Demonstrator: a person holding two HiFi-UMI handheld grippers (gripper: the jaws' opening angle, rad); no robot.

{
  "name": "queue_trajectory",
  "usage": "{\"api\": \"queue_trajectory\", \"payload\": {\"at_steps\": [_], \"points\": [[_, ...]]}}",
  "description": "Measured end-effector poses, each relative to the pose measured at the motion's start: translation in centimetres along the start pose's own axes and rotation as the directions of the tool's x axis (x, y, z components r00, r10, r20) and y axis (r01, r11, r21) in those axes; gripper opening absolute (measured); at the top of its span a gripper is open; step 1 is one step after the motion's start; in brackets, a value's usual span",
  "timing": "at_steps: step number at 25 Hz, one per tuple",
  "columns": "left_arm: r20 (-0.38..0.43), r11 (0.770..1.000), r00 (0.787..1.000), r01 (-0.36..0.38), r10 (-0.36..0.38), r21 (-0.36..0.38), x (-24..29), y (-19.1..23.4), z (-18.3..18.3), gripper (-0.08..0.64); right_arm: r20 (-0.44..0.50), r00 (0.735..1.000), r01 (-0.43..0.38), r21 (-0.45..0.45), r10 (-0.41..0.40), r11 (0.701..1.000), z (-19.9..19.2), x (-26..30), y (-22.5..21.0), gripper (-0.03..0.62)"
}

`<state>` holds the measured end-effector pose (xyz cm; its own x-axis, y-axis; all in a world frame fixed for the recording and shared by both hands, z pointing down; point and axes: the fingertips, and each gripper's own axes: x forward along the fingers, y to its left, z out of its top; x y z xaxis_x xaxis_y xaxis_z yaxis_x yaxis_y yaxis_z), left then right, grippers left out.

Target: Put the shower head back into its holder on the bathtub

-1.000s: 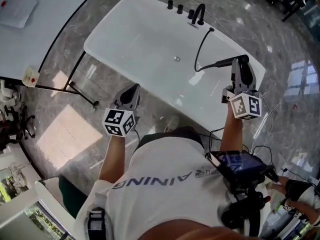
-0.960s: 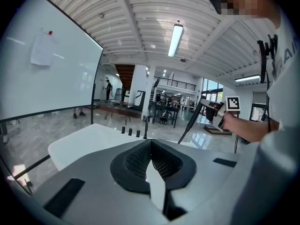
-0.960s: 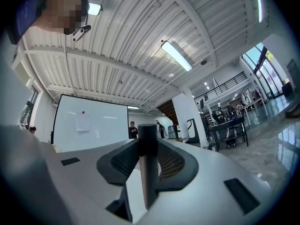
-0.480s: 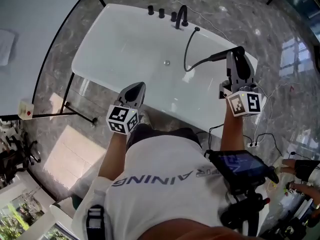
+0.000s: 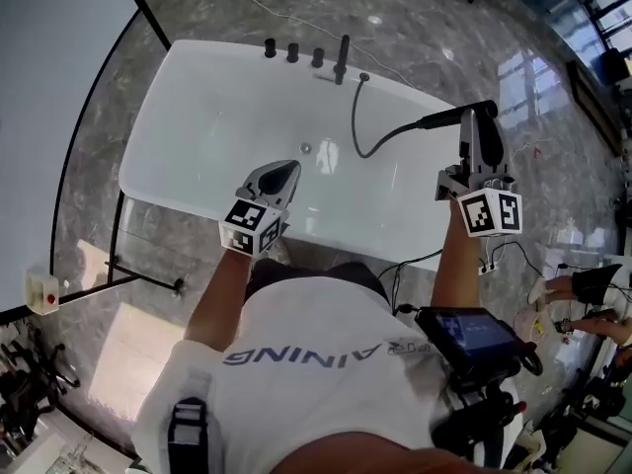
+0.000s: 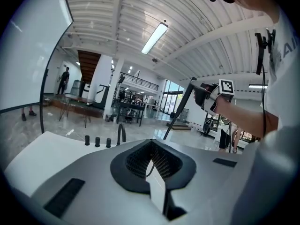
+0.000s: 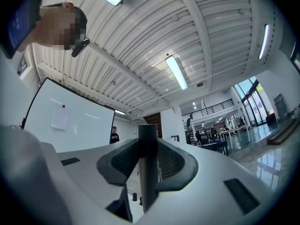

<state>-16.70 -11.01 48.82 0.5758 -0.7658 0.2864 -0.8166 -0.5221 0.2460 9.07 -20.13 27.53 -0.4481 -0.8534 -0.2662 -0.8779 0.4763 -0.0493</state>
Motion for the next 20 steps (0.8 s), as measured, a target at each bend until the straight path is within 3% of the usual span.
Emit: {"api": "queue_trajectory", "payload": {"at_steps": [4, 8, 13, 20], "points": [[-0.038, 0.998, 0.998, 0.055, -0.055, 0.010, 0.6, 3.5, -1.2, 0.014, 0.000, 0.999, 0.032, -0.003, -0.032, 0.999, -0.3, 0.9, 3.5, 0.124], [-0.085, 0.996, 0.993, 0.086, -0.087, -0.017, 2.3, 3.7, -2.9, 0.014, -0.018, 0.999, 0.040, -0.003, -0.040, 0.999, -1.2, 1.1, 3.8, 0.124], [-0.072, 0.996, 0.994, 0.085, -0.086, -0.013, 4.8, 2.2, -1.8, 0.014, -0.057, 0.997, 0.049, -0.011, -0.049, 0.999, -3.1, 0.8, 0.8, 0.124], [-0.073, 1.000, 0.997, 0.005, -0.004, 0.011, 9.4, -0.6, -0.2, 0.014, -0.063, 0.998, 0.009, 0.023, -0.008, 1.000, -4.6, 0.4, -6.3, 0.123]]}}
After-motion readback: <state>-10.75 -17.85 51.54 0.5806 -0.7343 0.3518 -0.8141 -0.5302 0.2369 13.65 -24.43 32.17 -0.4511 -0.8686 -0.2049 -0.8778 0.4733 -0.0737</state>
